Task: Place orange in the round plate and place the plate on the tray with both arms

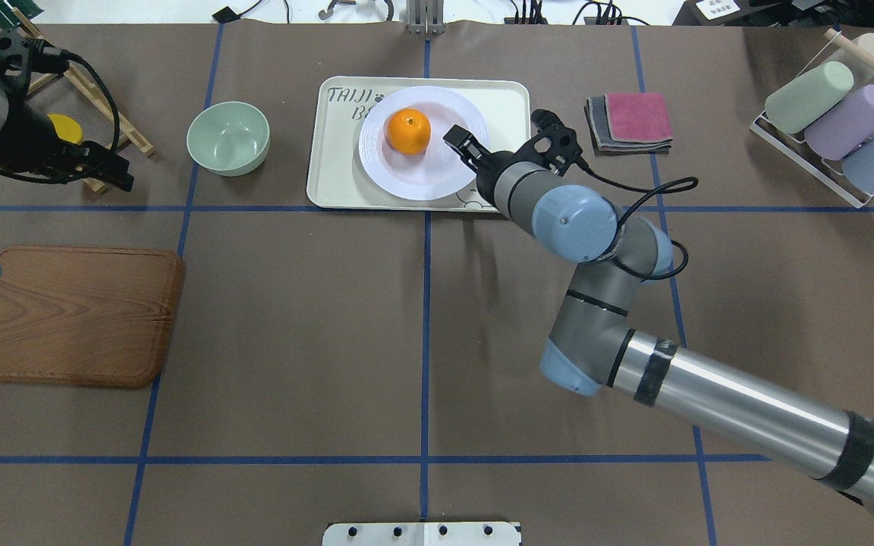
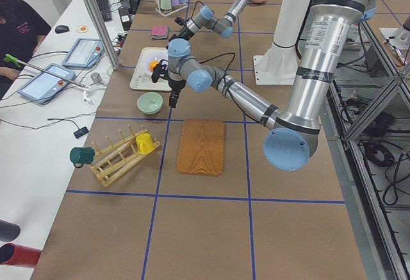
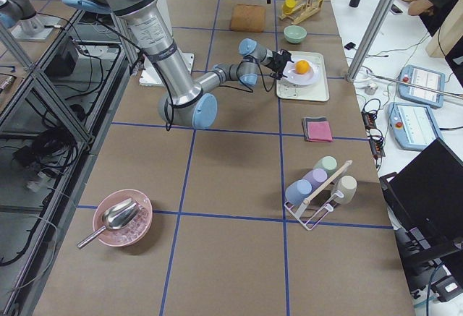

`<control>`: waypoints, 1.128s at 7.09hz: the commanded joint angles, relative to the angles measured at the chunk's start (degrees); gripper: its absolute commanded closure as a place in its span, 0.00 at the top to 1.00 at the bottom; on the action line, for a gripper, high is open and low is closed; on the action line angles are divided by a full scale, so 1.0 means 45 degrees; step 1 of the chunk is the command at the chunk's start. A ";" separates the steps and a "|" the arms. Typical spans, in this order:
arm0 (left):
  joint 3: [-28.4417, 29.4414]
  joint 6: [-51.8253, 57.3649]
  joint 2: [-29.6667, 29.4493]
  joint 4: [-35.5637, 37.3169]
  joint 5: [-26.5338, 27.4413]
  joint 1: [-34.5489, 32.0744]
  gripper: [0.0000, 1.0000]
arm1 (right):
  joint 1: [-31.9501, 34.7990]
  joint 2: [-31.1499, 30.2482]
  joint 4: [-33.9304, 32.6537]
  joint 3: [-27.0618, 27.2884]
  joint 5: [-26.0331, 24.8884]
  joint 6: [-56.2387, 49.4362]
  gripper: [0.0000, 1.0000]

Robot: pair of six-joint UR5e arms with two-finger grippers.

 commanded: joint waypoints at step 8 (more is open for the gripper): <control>0.2040 0.7698 0.3291 0.0000 -0.1777 -0.4285 0.98 | 0.8718 -0.9070 -0.5250 0.5733 1.0438 -1.7910 1.00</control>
